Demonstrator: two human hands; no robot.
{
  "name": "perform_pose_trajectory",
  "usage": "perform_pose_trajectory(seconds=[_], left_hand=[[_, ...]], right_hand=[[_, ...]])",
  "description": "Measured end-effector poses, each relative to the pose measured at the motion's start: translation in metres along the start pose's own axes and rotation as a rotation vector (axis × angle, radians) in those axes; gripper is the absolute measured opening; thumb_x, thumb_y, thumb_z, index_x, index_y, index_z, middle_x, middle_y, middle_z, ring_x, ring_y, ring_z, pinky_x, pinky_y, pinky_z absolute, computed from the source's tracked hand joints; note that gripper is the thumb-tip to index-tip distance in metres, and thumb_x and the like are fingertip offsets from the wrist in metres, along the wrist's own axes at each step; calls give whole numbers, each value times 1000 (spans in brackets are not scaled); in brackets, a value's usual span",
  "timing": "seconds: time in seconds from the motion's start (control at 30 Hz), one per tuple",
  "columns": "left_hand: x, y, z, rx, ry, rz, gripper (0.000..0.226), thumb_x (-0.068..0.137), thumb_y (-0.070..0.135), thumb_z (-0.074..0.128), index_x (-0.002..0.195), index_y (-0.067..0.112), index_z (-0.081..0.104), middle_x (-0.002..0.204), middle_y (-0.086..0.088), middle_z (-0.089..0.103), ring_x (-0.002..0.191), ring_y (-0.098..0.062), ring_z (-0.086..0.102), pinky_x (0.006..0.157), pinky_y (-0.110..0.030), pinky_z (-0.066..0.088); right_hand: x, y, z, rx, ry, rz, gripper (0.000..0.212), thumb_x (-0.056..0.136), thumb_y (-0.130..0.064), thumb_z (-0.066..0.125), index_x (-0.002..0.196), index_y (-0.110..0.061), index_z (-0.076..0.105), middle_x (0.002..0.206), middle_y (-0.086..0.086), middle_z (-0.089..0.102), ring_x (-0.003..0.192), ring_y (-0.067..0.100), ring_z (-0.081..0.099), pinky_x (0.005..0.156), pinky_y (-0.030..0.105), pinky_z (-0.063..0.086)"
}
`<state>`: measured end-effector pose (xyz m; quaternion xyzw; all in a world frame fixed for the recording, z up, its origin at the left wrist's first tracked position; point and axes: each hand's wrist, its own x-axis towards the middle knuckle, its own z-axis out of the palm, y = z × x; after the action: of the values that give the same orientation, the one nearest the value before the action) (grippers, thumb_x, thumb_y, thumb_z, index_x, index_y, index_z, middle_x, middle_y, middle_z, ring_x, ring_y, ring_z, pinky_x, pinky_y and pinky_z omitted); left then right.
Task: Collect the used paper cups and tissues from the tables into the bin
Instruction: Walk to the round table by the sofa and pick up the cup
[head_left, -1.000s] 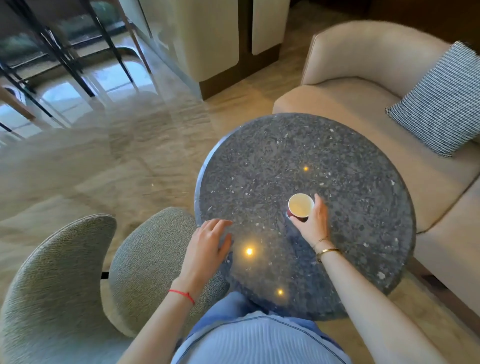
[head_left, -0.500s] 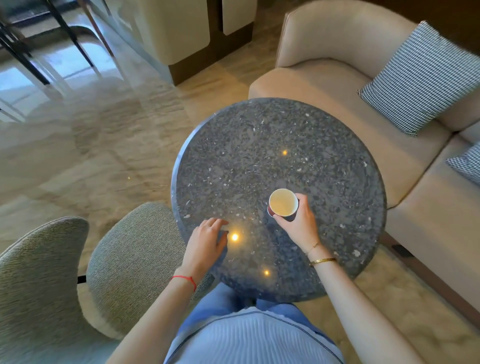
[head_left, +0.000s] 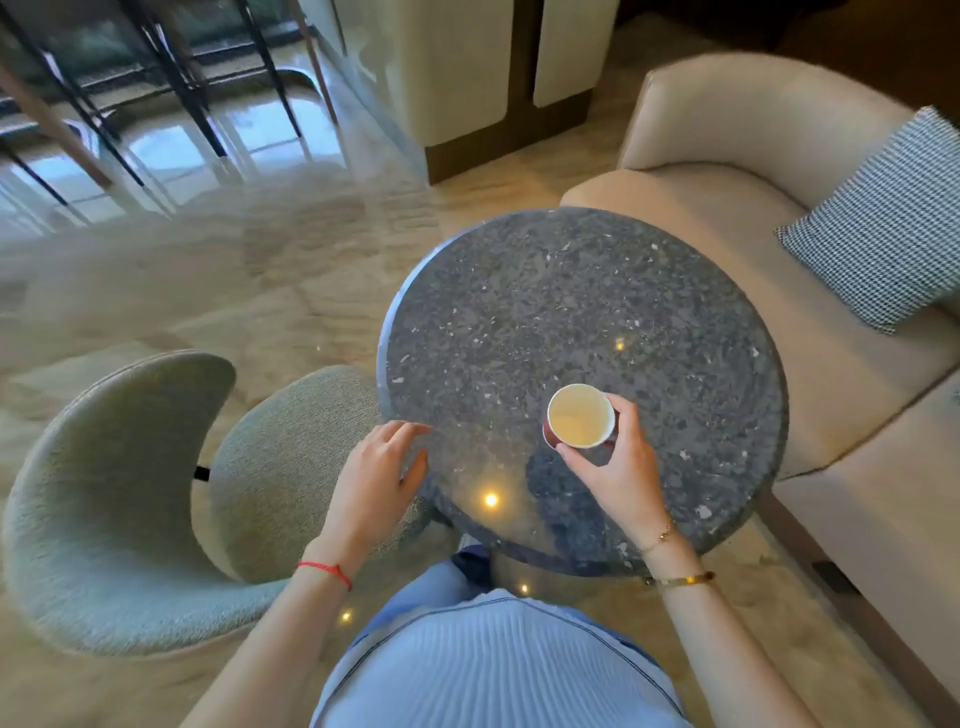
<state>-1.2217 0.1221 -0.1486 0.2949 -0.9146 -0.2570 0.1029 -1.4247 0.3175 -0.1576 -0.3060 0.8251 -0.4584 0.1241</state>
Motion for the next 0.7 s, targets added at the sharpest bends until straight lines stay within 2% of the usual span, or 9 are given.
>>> perform_pose_trajectory(seconds=[0.17,0.33,0.47,0.57,0.7], left_hand=[[-91,27,1,2,146,-184,23,91,17,61,114,17,65,111,1,65,103,-20,60,86,-35,48],[-201,62,8,-37,314,-392,23,89,14,64,111,13,66,107,-1,66,99,-22,62,86,-39,51],[-287,87,16,-58,444,-563,24,87,11,66,111,13,66,110,0,66,102,-19,62,91,-37,49],[-347,103,24,-51,540,-681,24,88,10,66,111,14,66,107,1,65,100,-18,62,91,-35,49],[-423,125,37,-15,673,-862,25,84,5,68,108,13,67,105,-2,67,99,-22,64,90,-28,45]], right_hand=[[-37,4,-15,1,-166,-125,66,70,-25,83,123,-25,42,114,-15,51,101,-13,48,80,0,37],[-83,0,-25,-23,-348,-235,67,69,-24,84,123,-18,45,117,-7,54,102,3,49,86,15,38],[-120,-11,-20,-16,-500,-341,67,69,-26,84,123,-17,45,115,-8,53,100,-4,46,85,14,37],[-147,-24,-7,4,-650,-430,68,69,-25,84,124,-17,44,116,-7,54,104,4,51,88,17,42],[-190,-49,21,38,-835,-555,70,68,-27,85,124,-22,43,115,-9,55,101,7,55,84,11,44]])
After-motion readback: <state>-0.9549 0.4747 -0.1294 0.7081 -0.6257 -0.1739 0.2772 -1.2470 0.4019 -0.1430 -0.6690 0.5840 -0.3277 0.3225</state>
